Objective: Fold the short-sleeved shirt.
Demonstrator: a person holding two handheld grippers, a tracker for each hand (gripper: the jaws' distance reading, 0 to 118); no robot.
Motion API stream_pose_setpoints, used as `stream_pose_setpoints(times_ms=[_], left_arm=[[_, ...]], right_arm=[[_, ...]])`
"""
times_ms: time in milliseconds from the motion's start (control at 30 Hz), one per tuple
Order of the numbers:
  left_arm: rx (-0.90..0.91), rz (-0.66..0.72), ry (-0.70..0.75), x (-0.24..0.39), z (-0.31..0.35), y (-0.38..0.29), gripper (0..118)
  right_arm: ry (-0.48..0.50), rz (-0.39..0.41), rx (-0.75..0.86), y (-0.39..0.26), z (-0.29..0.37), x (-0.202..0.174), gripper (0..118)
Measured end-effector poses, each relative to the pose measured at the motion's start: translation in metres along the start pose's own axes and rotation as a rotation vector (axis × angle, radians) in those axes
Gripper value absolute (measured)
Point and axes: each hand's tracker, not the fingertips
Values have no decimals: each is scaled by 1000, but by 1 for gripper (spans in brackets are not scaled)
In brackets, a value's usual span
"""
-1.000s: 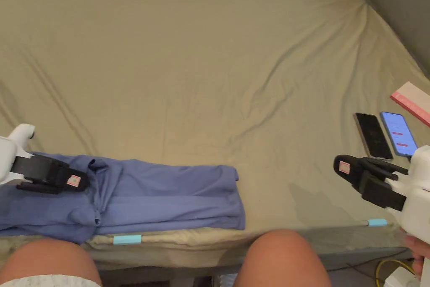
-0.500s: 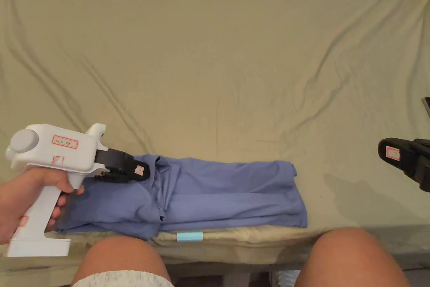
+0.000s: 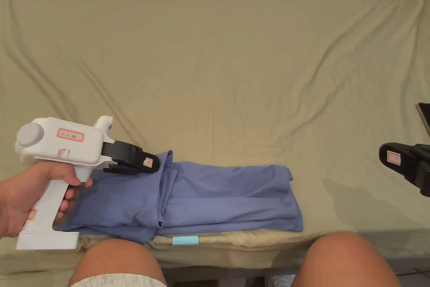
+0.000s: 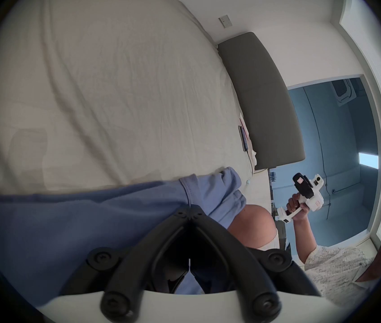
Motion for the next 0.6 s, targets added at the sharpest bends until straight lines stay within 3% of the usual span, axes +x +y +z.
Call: stream_pose_setpoints(times_ms=[300,400,600], left_arm=[[6,-22,76,-18,85,-52,0],[56,8,160,-32,117,-68,0],[129,110,166,-63,152,-88,0]], right_arm=[[9,17,11,5,10,-12,0],[10,25,12,7,12,-14,0],[13,28,2,10,7,-24,0]])
